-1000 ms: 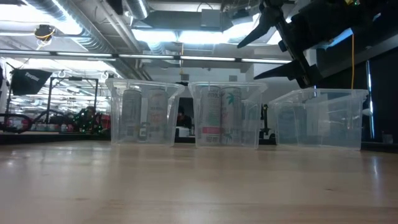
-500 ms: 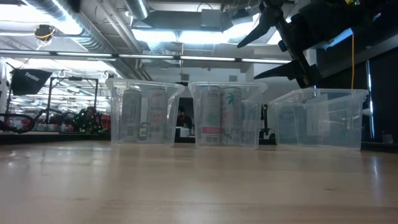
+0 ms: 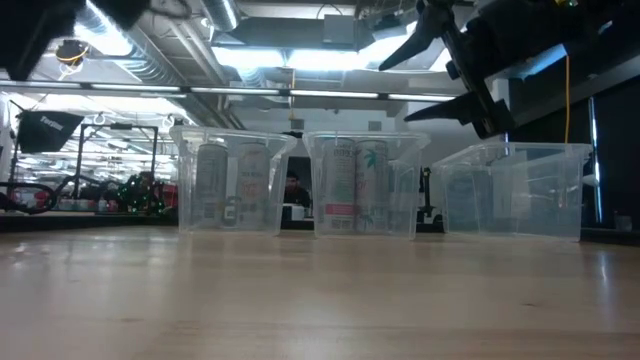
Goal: Sort soda cans
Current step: Put the white and black starfruit soda can into the left transparent bin
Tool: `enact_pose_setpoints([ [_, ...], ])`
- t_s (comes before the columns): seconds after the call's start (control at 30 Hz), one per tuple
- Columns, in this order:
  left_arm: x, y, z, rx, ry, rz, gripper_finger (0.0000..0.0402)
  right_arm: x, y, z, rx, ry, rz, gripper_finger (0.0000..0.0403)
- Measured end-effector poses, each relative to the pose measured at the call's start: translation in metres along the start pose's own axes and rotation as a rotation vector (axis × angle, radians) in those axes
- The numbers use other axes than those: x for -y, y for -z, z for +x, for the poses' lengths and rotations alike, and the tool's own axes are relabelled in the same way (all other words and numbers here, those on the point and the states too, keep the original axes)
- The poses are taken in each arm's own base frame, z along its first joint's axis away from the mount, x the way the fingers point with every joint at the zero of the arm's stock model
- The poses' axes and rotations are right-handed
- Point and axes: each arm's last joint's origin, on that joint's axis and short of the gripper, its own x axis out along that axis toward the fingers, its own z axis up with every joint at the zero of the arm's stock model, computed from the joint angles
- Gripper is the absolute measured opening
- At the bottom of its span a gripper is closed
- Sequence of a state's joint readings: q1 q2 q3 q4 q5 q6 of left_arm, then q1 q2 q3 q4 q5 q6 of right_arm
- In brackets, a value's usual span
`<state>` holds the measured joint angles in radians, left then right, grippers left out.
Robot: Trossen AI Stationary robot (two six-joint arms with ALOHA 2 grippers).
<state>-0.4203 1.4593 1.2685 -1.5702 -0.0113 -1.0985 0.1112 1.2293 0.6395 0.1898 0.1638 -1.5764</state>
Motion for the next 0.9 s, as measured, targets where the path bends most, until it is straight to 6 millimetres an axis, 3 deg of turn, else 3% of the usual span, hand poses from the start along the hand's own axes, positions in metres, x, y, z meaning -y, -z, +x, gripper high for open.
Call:
enact_pose_setpoints([
  [0.3, -0.008, 0.005, 0.04, -0.156, -0.099, 0.153, 0.0317, -0.002, -0.001, 0.004, 0.0, -0.004, 0.0, 0.0312],
  [0.6, -0.017, 0.01, 0.065, -0.229, -0.176, 0.264, 0.0317, -0.011, -0.004, 0.026, 0.0, 0.006, -0.021, 0.0312],
  [0.9, -0.027, 0.018, 0.09, -0.371, -0.209, 0.328, 0.0317, -0.009, -0.004, 0.027, 0.0, 0.026, -0.024, 0.0312],
])
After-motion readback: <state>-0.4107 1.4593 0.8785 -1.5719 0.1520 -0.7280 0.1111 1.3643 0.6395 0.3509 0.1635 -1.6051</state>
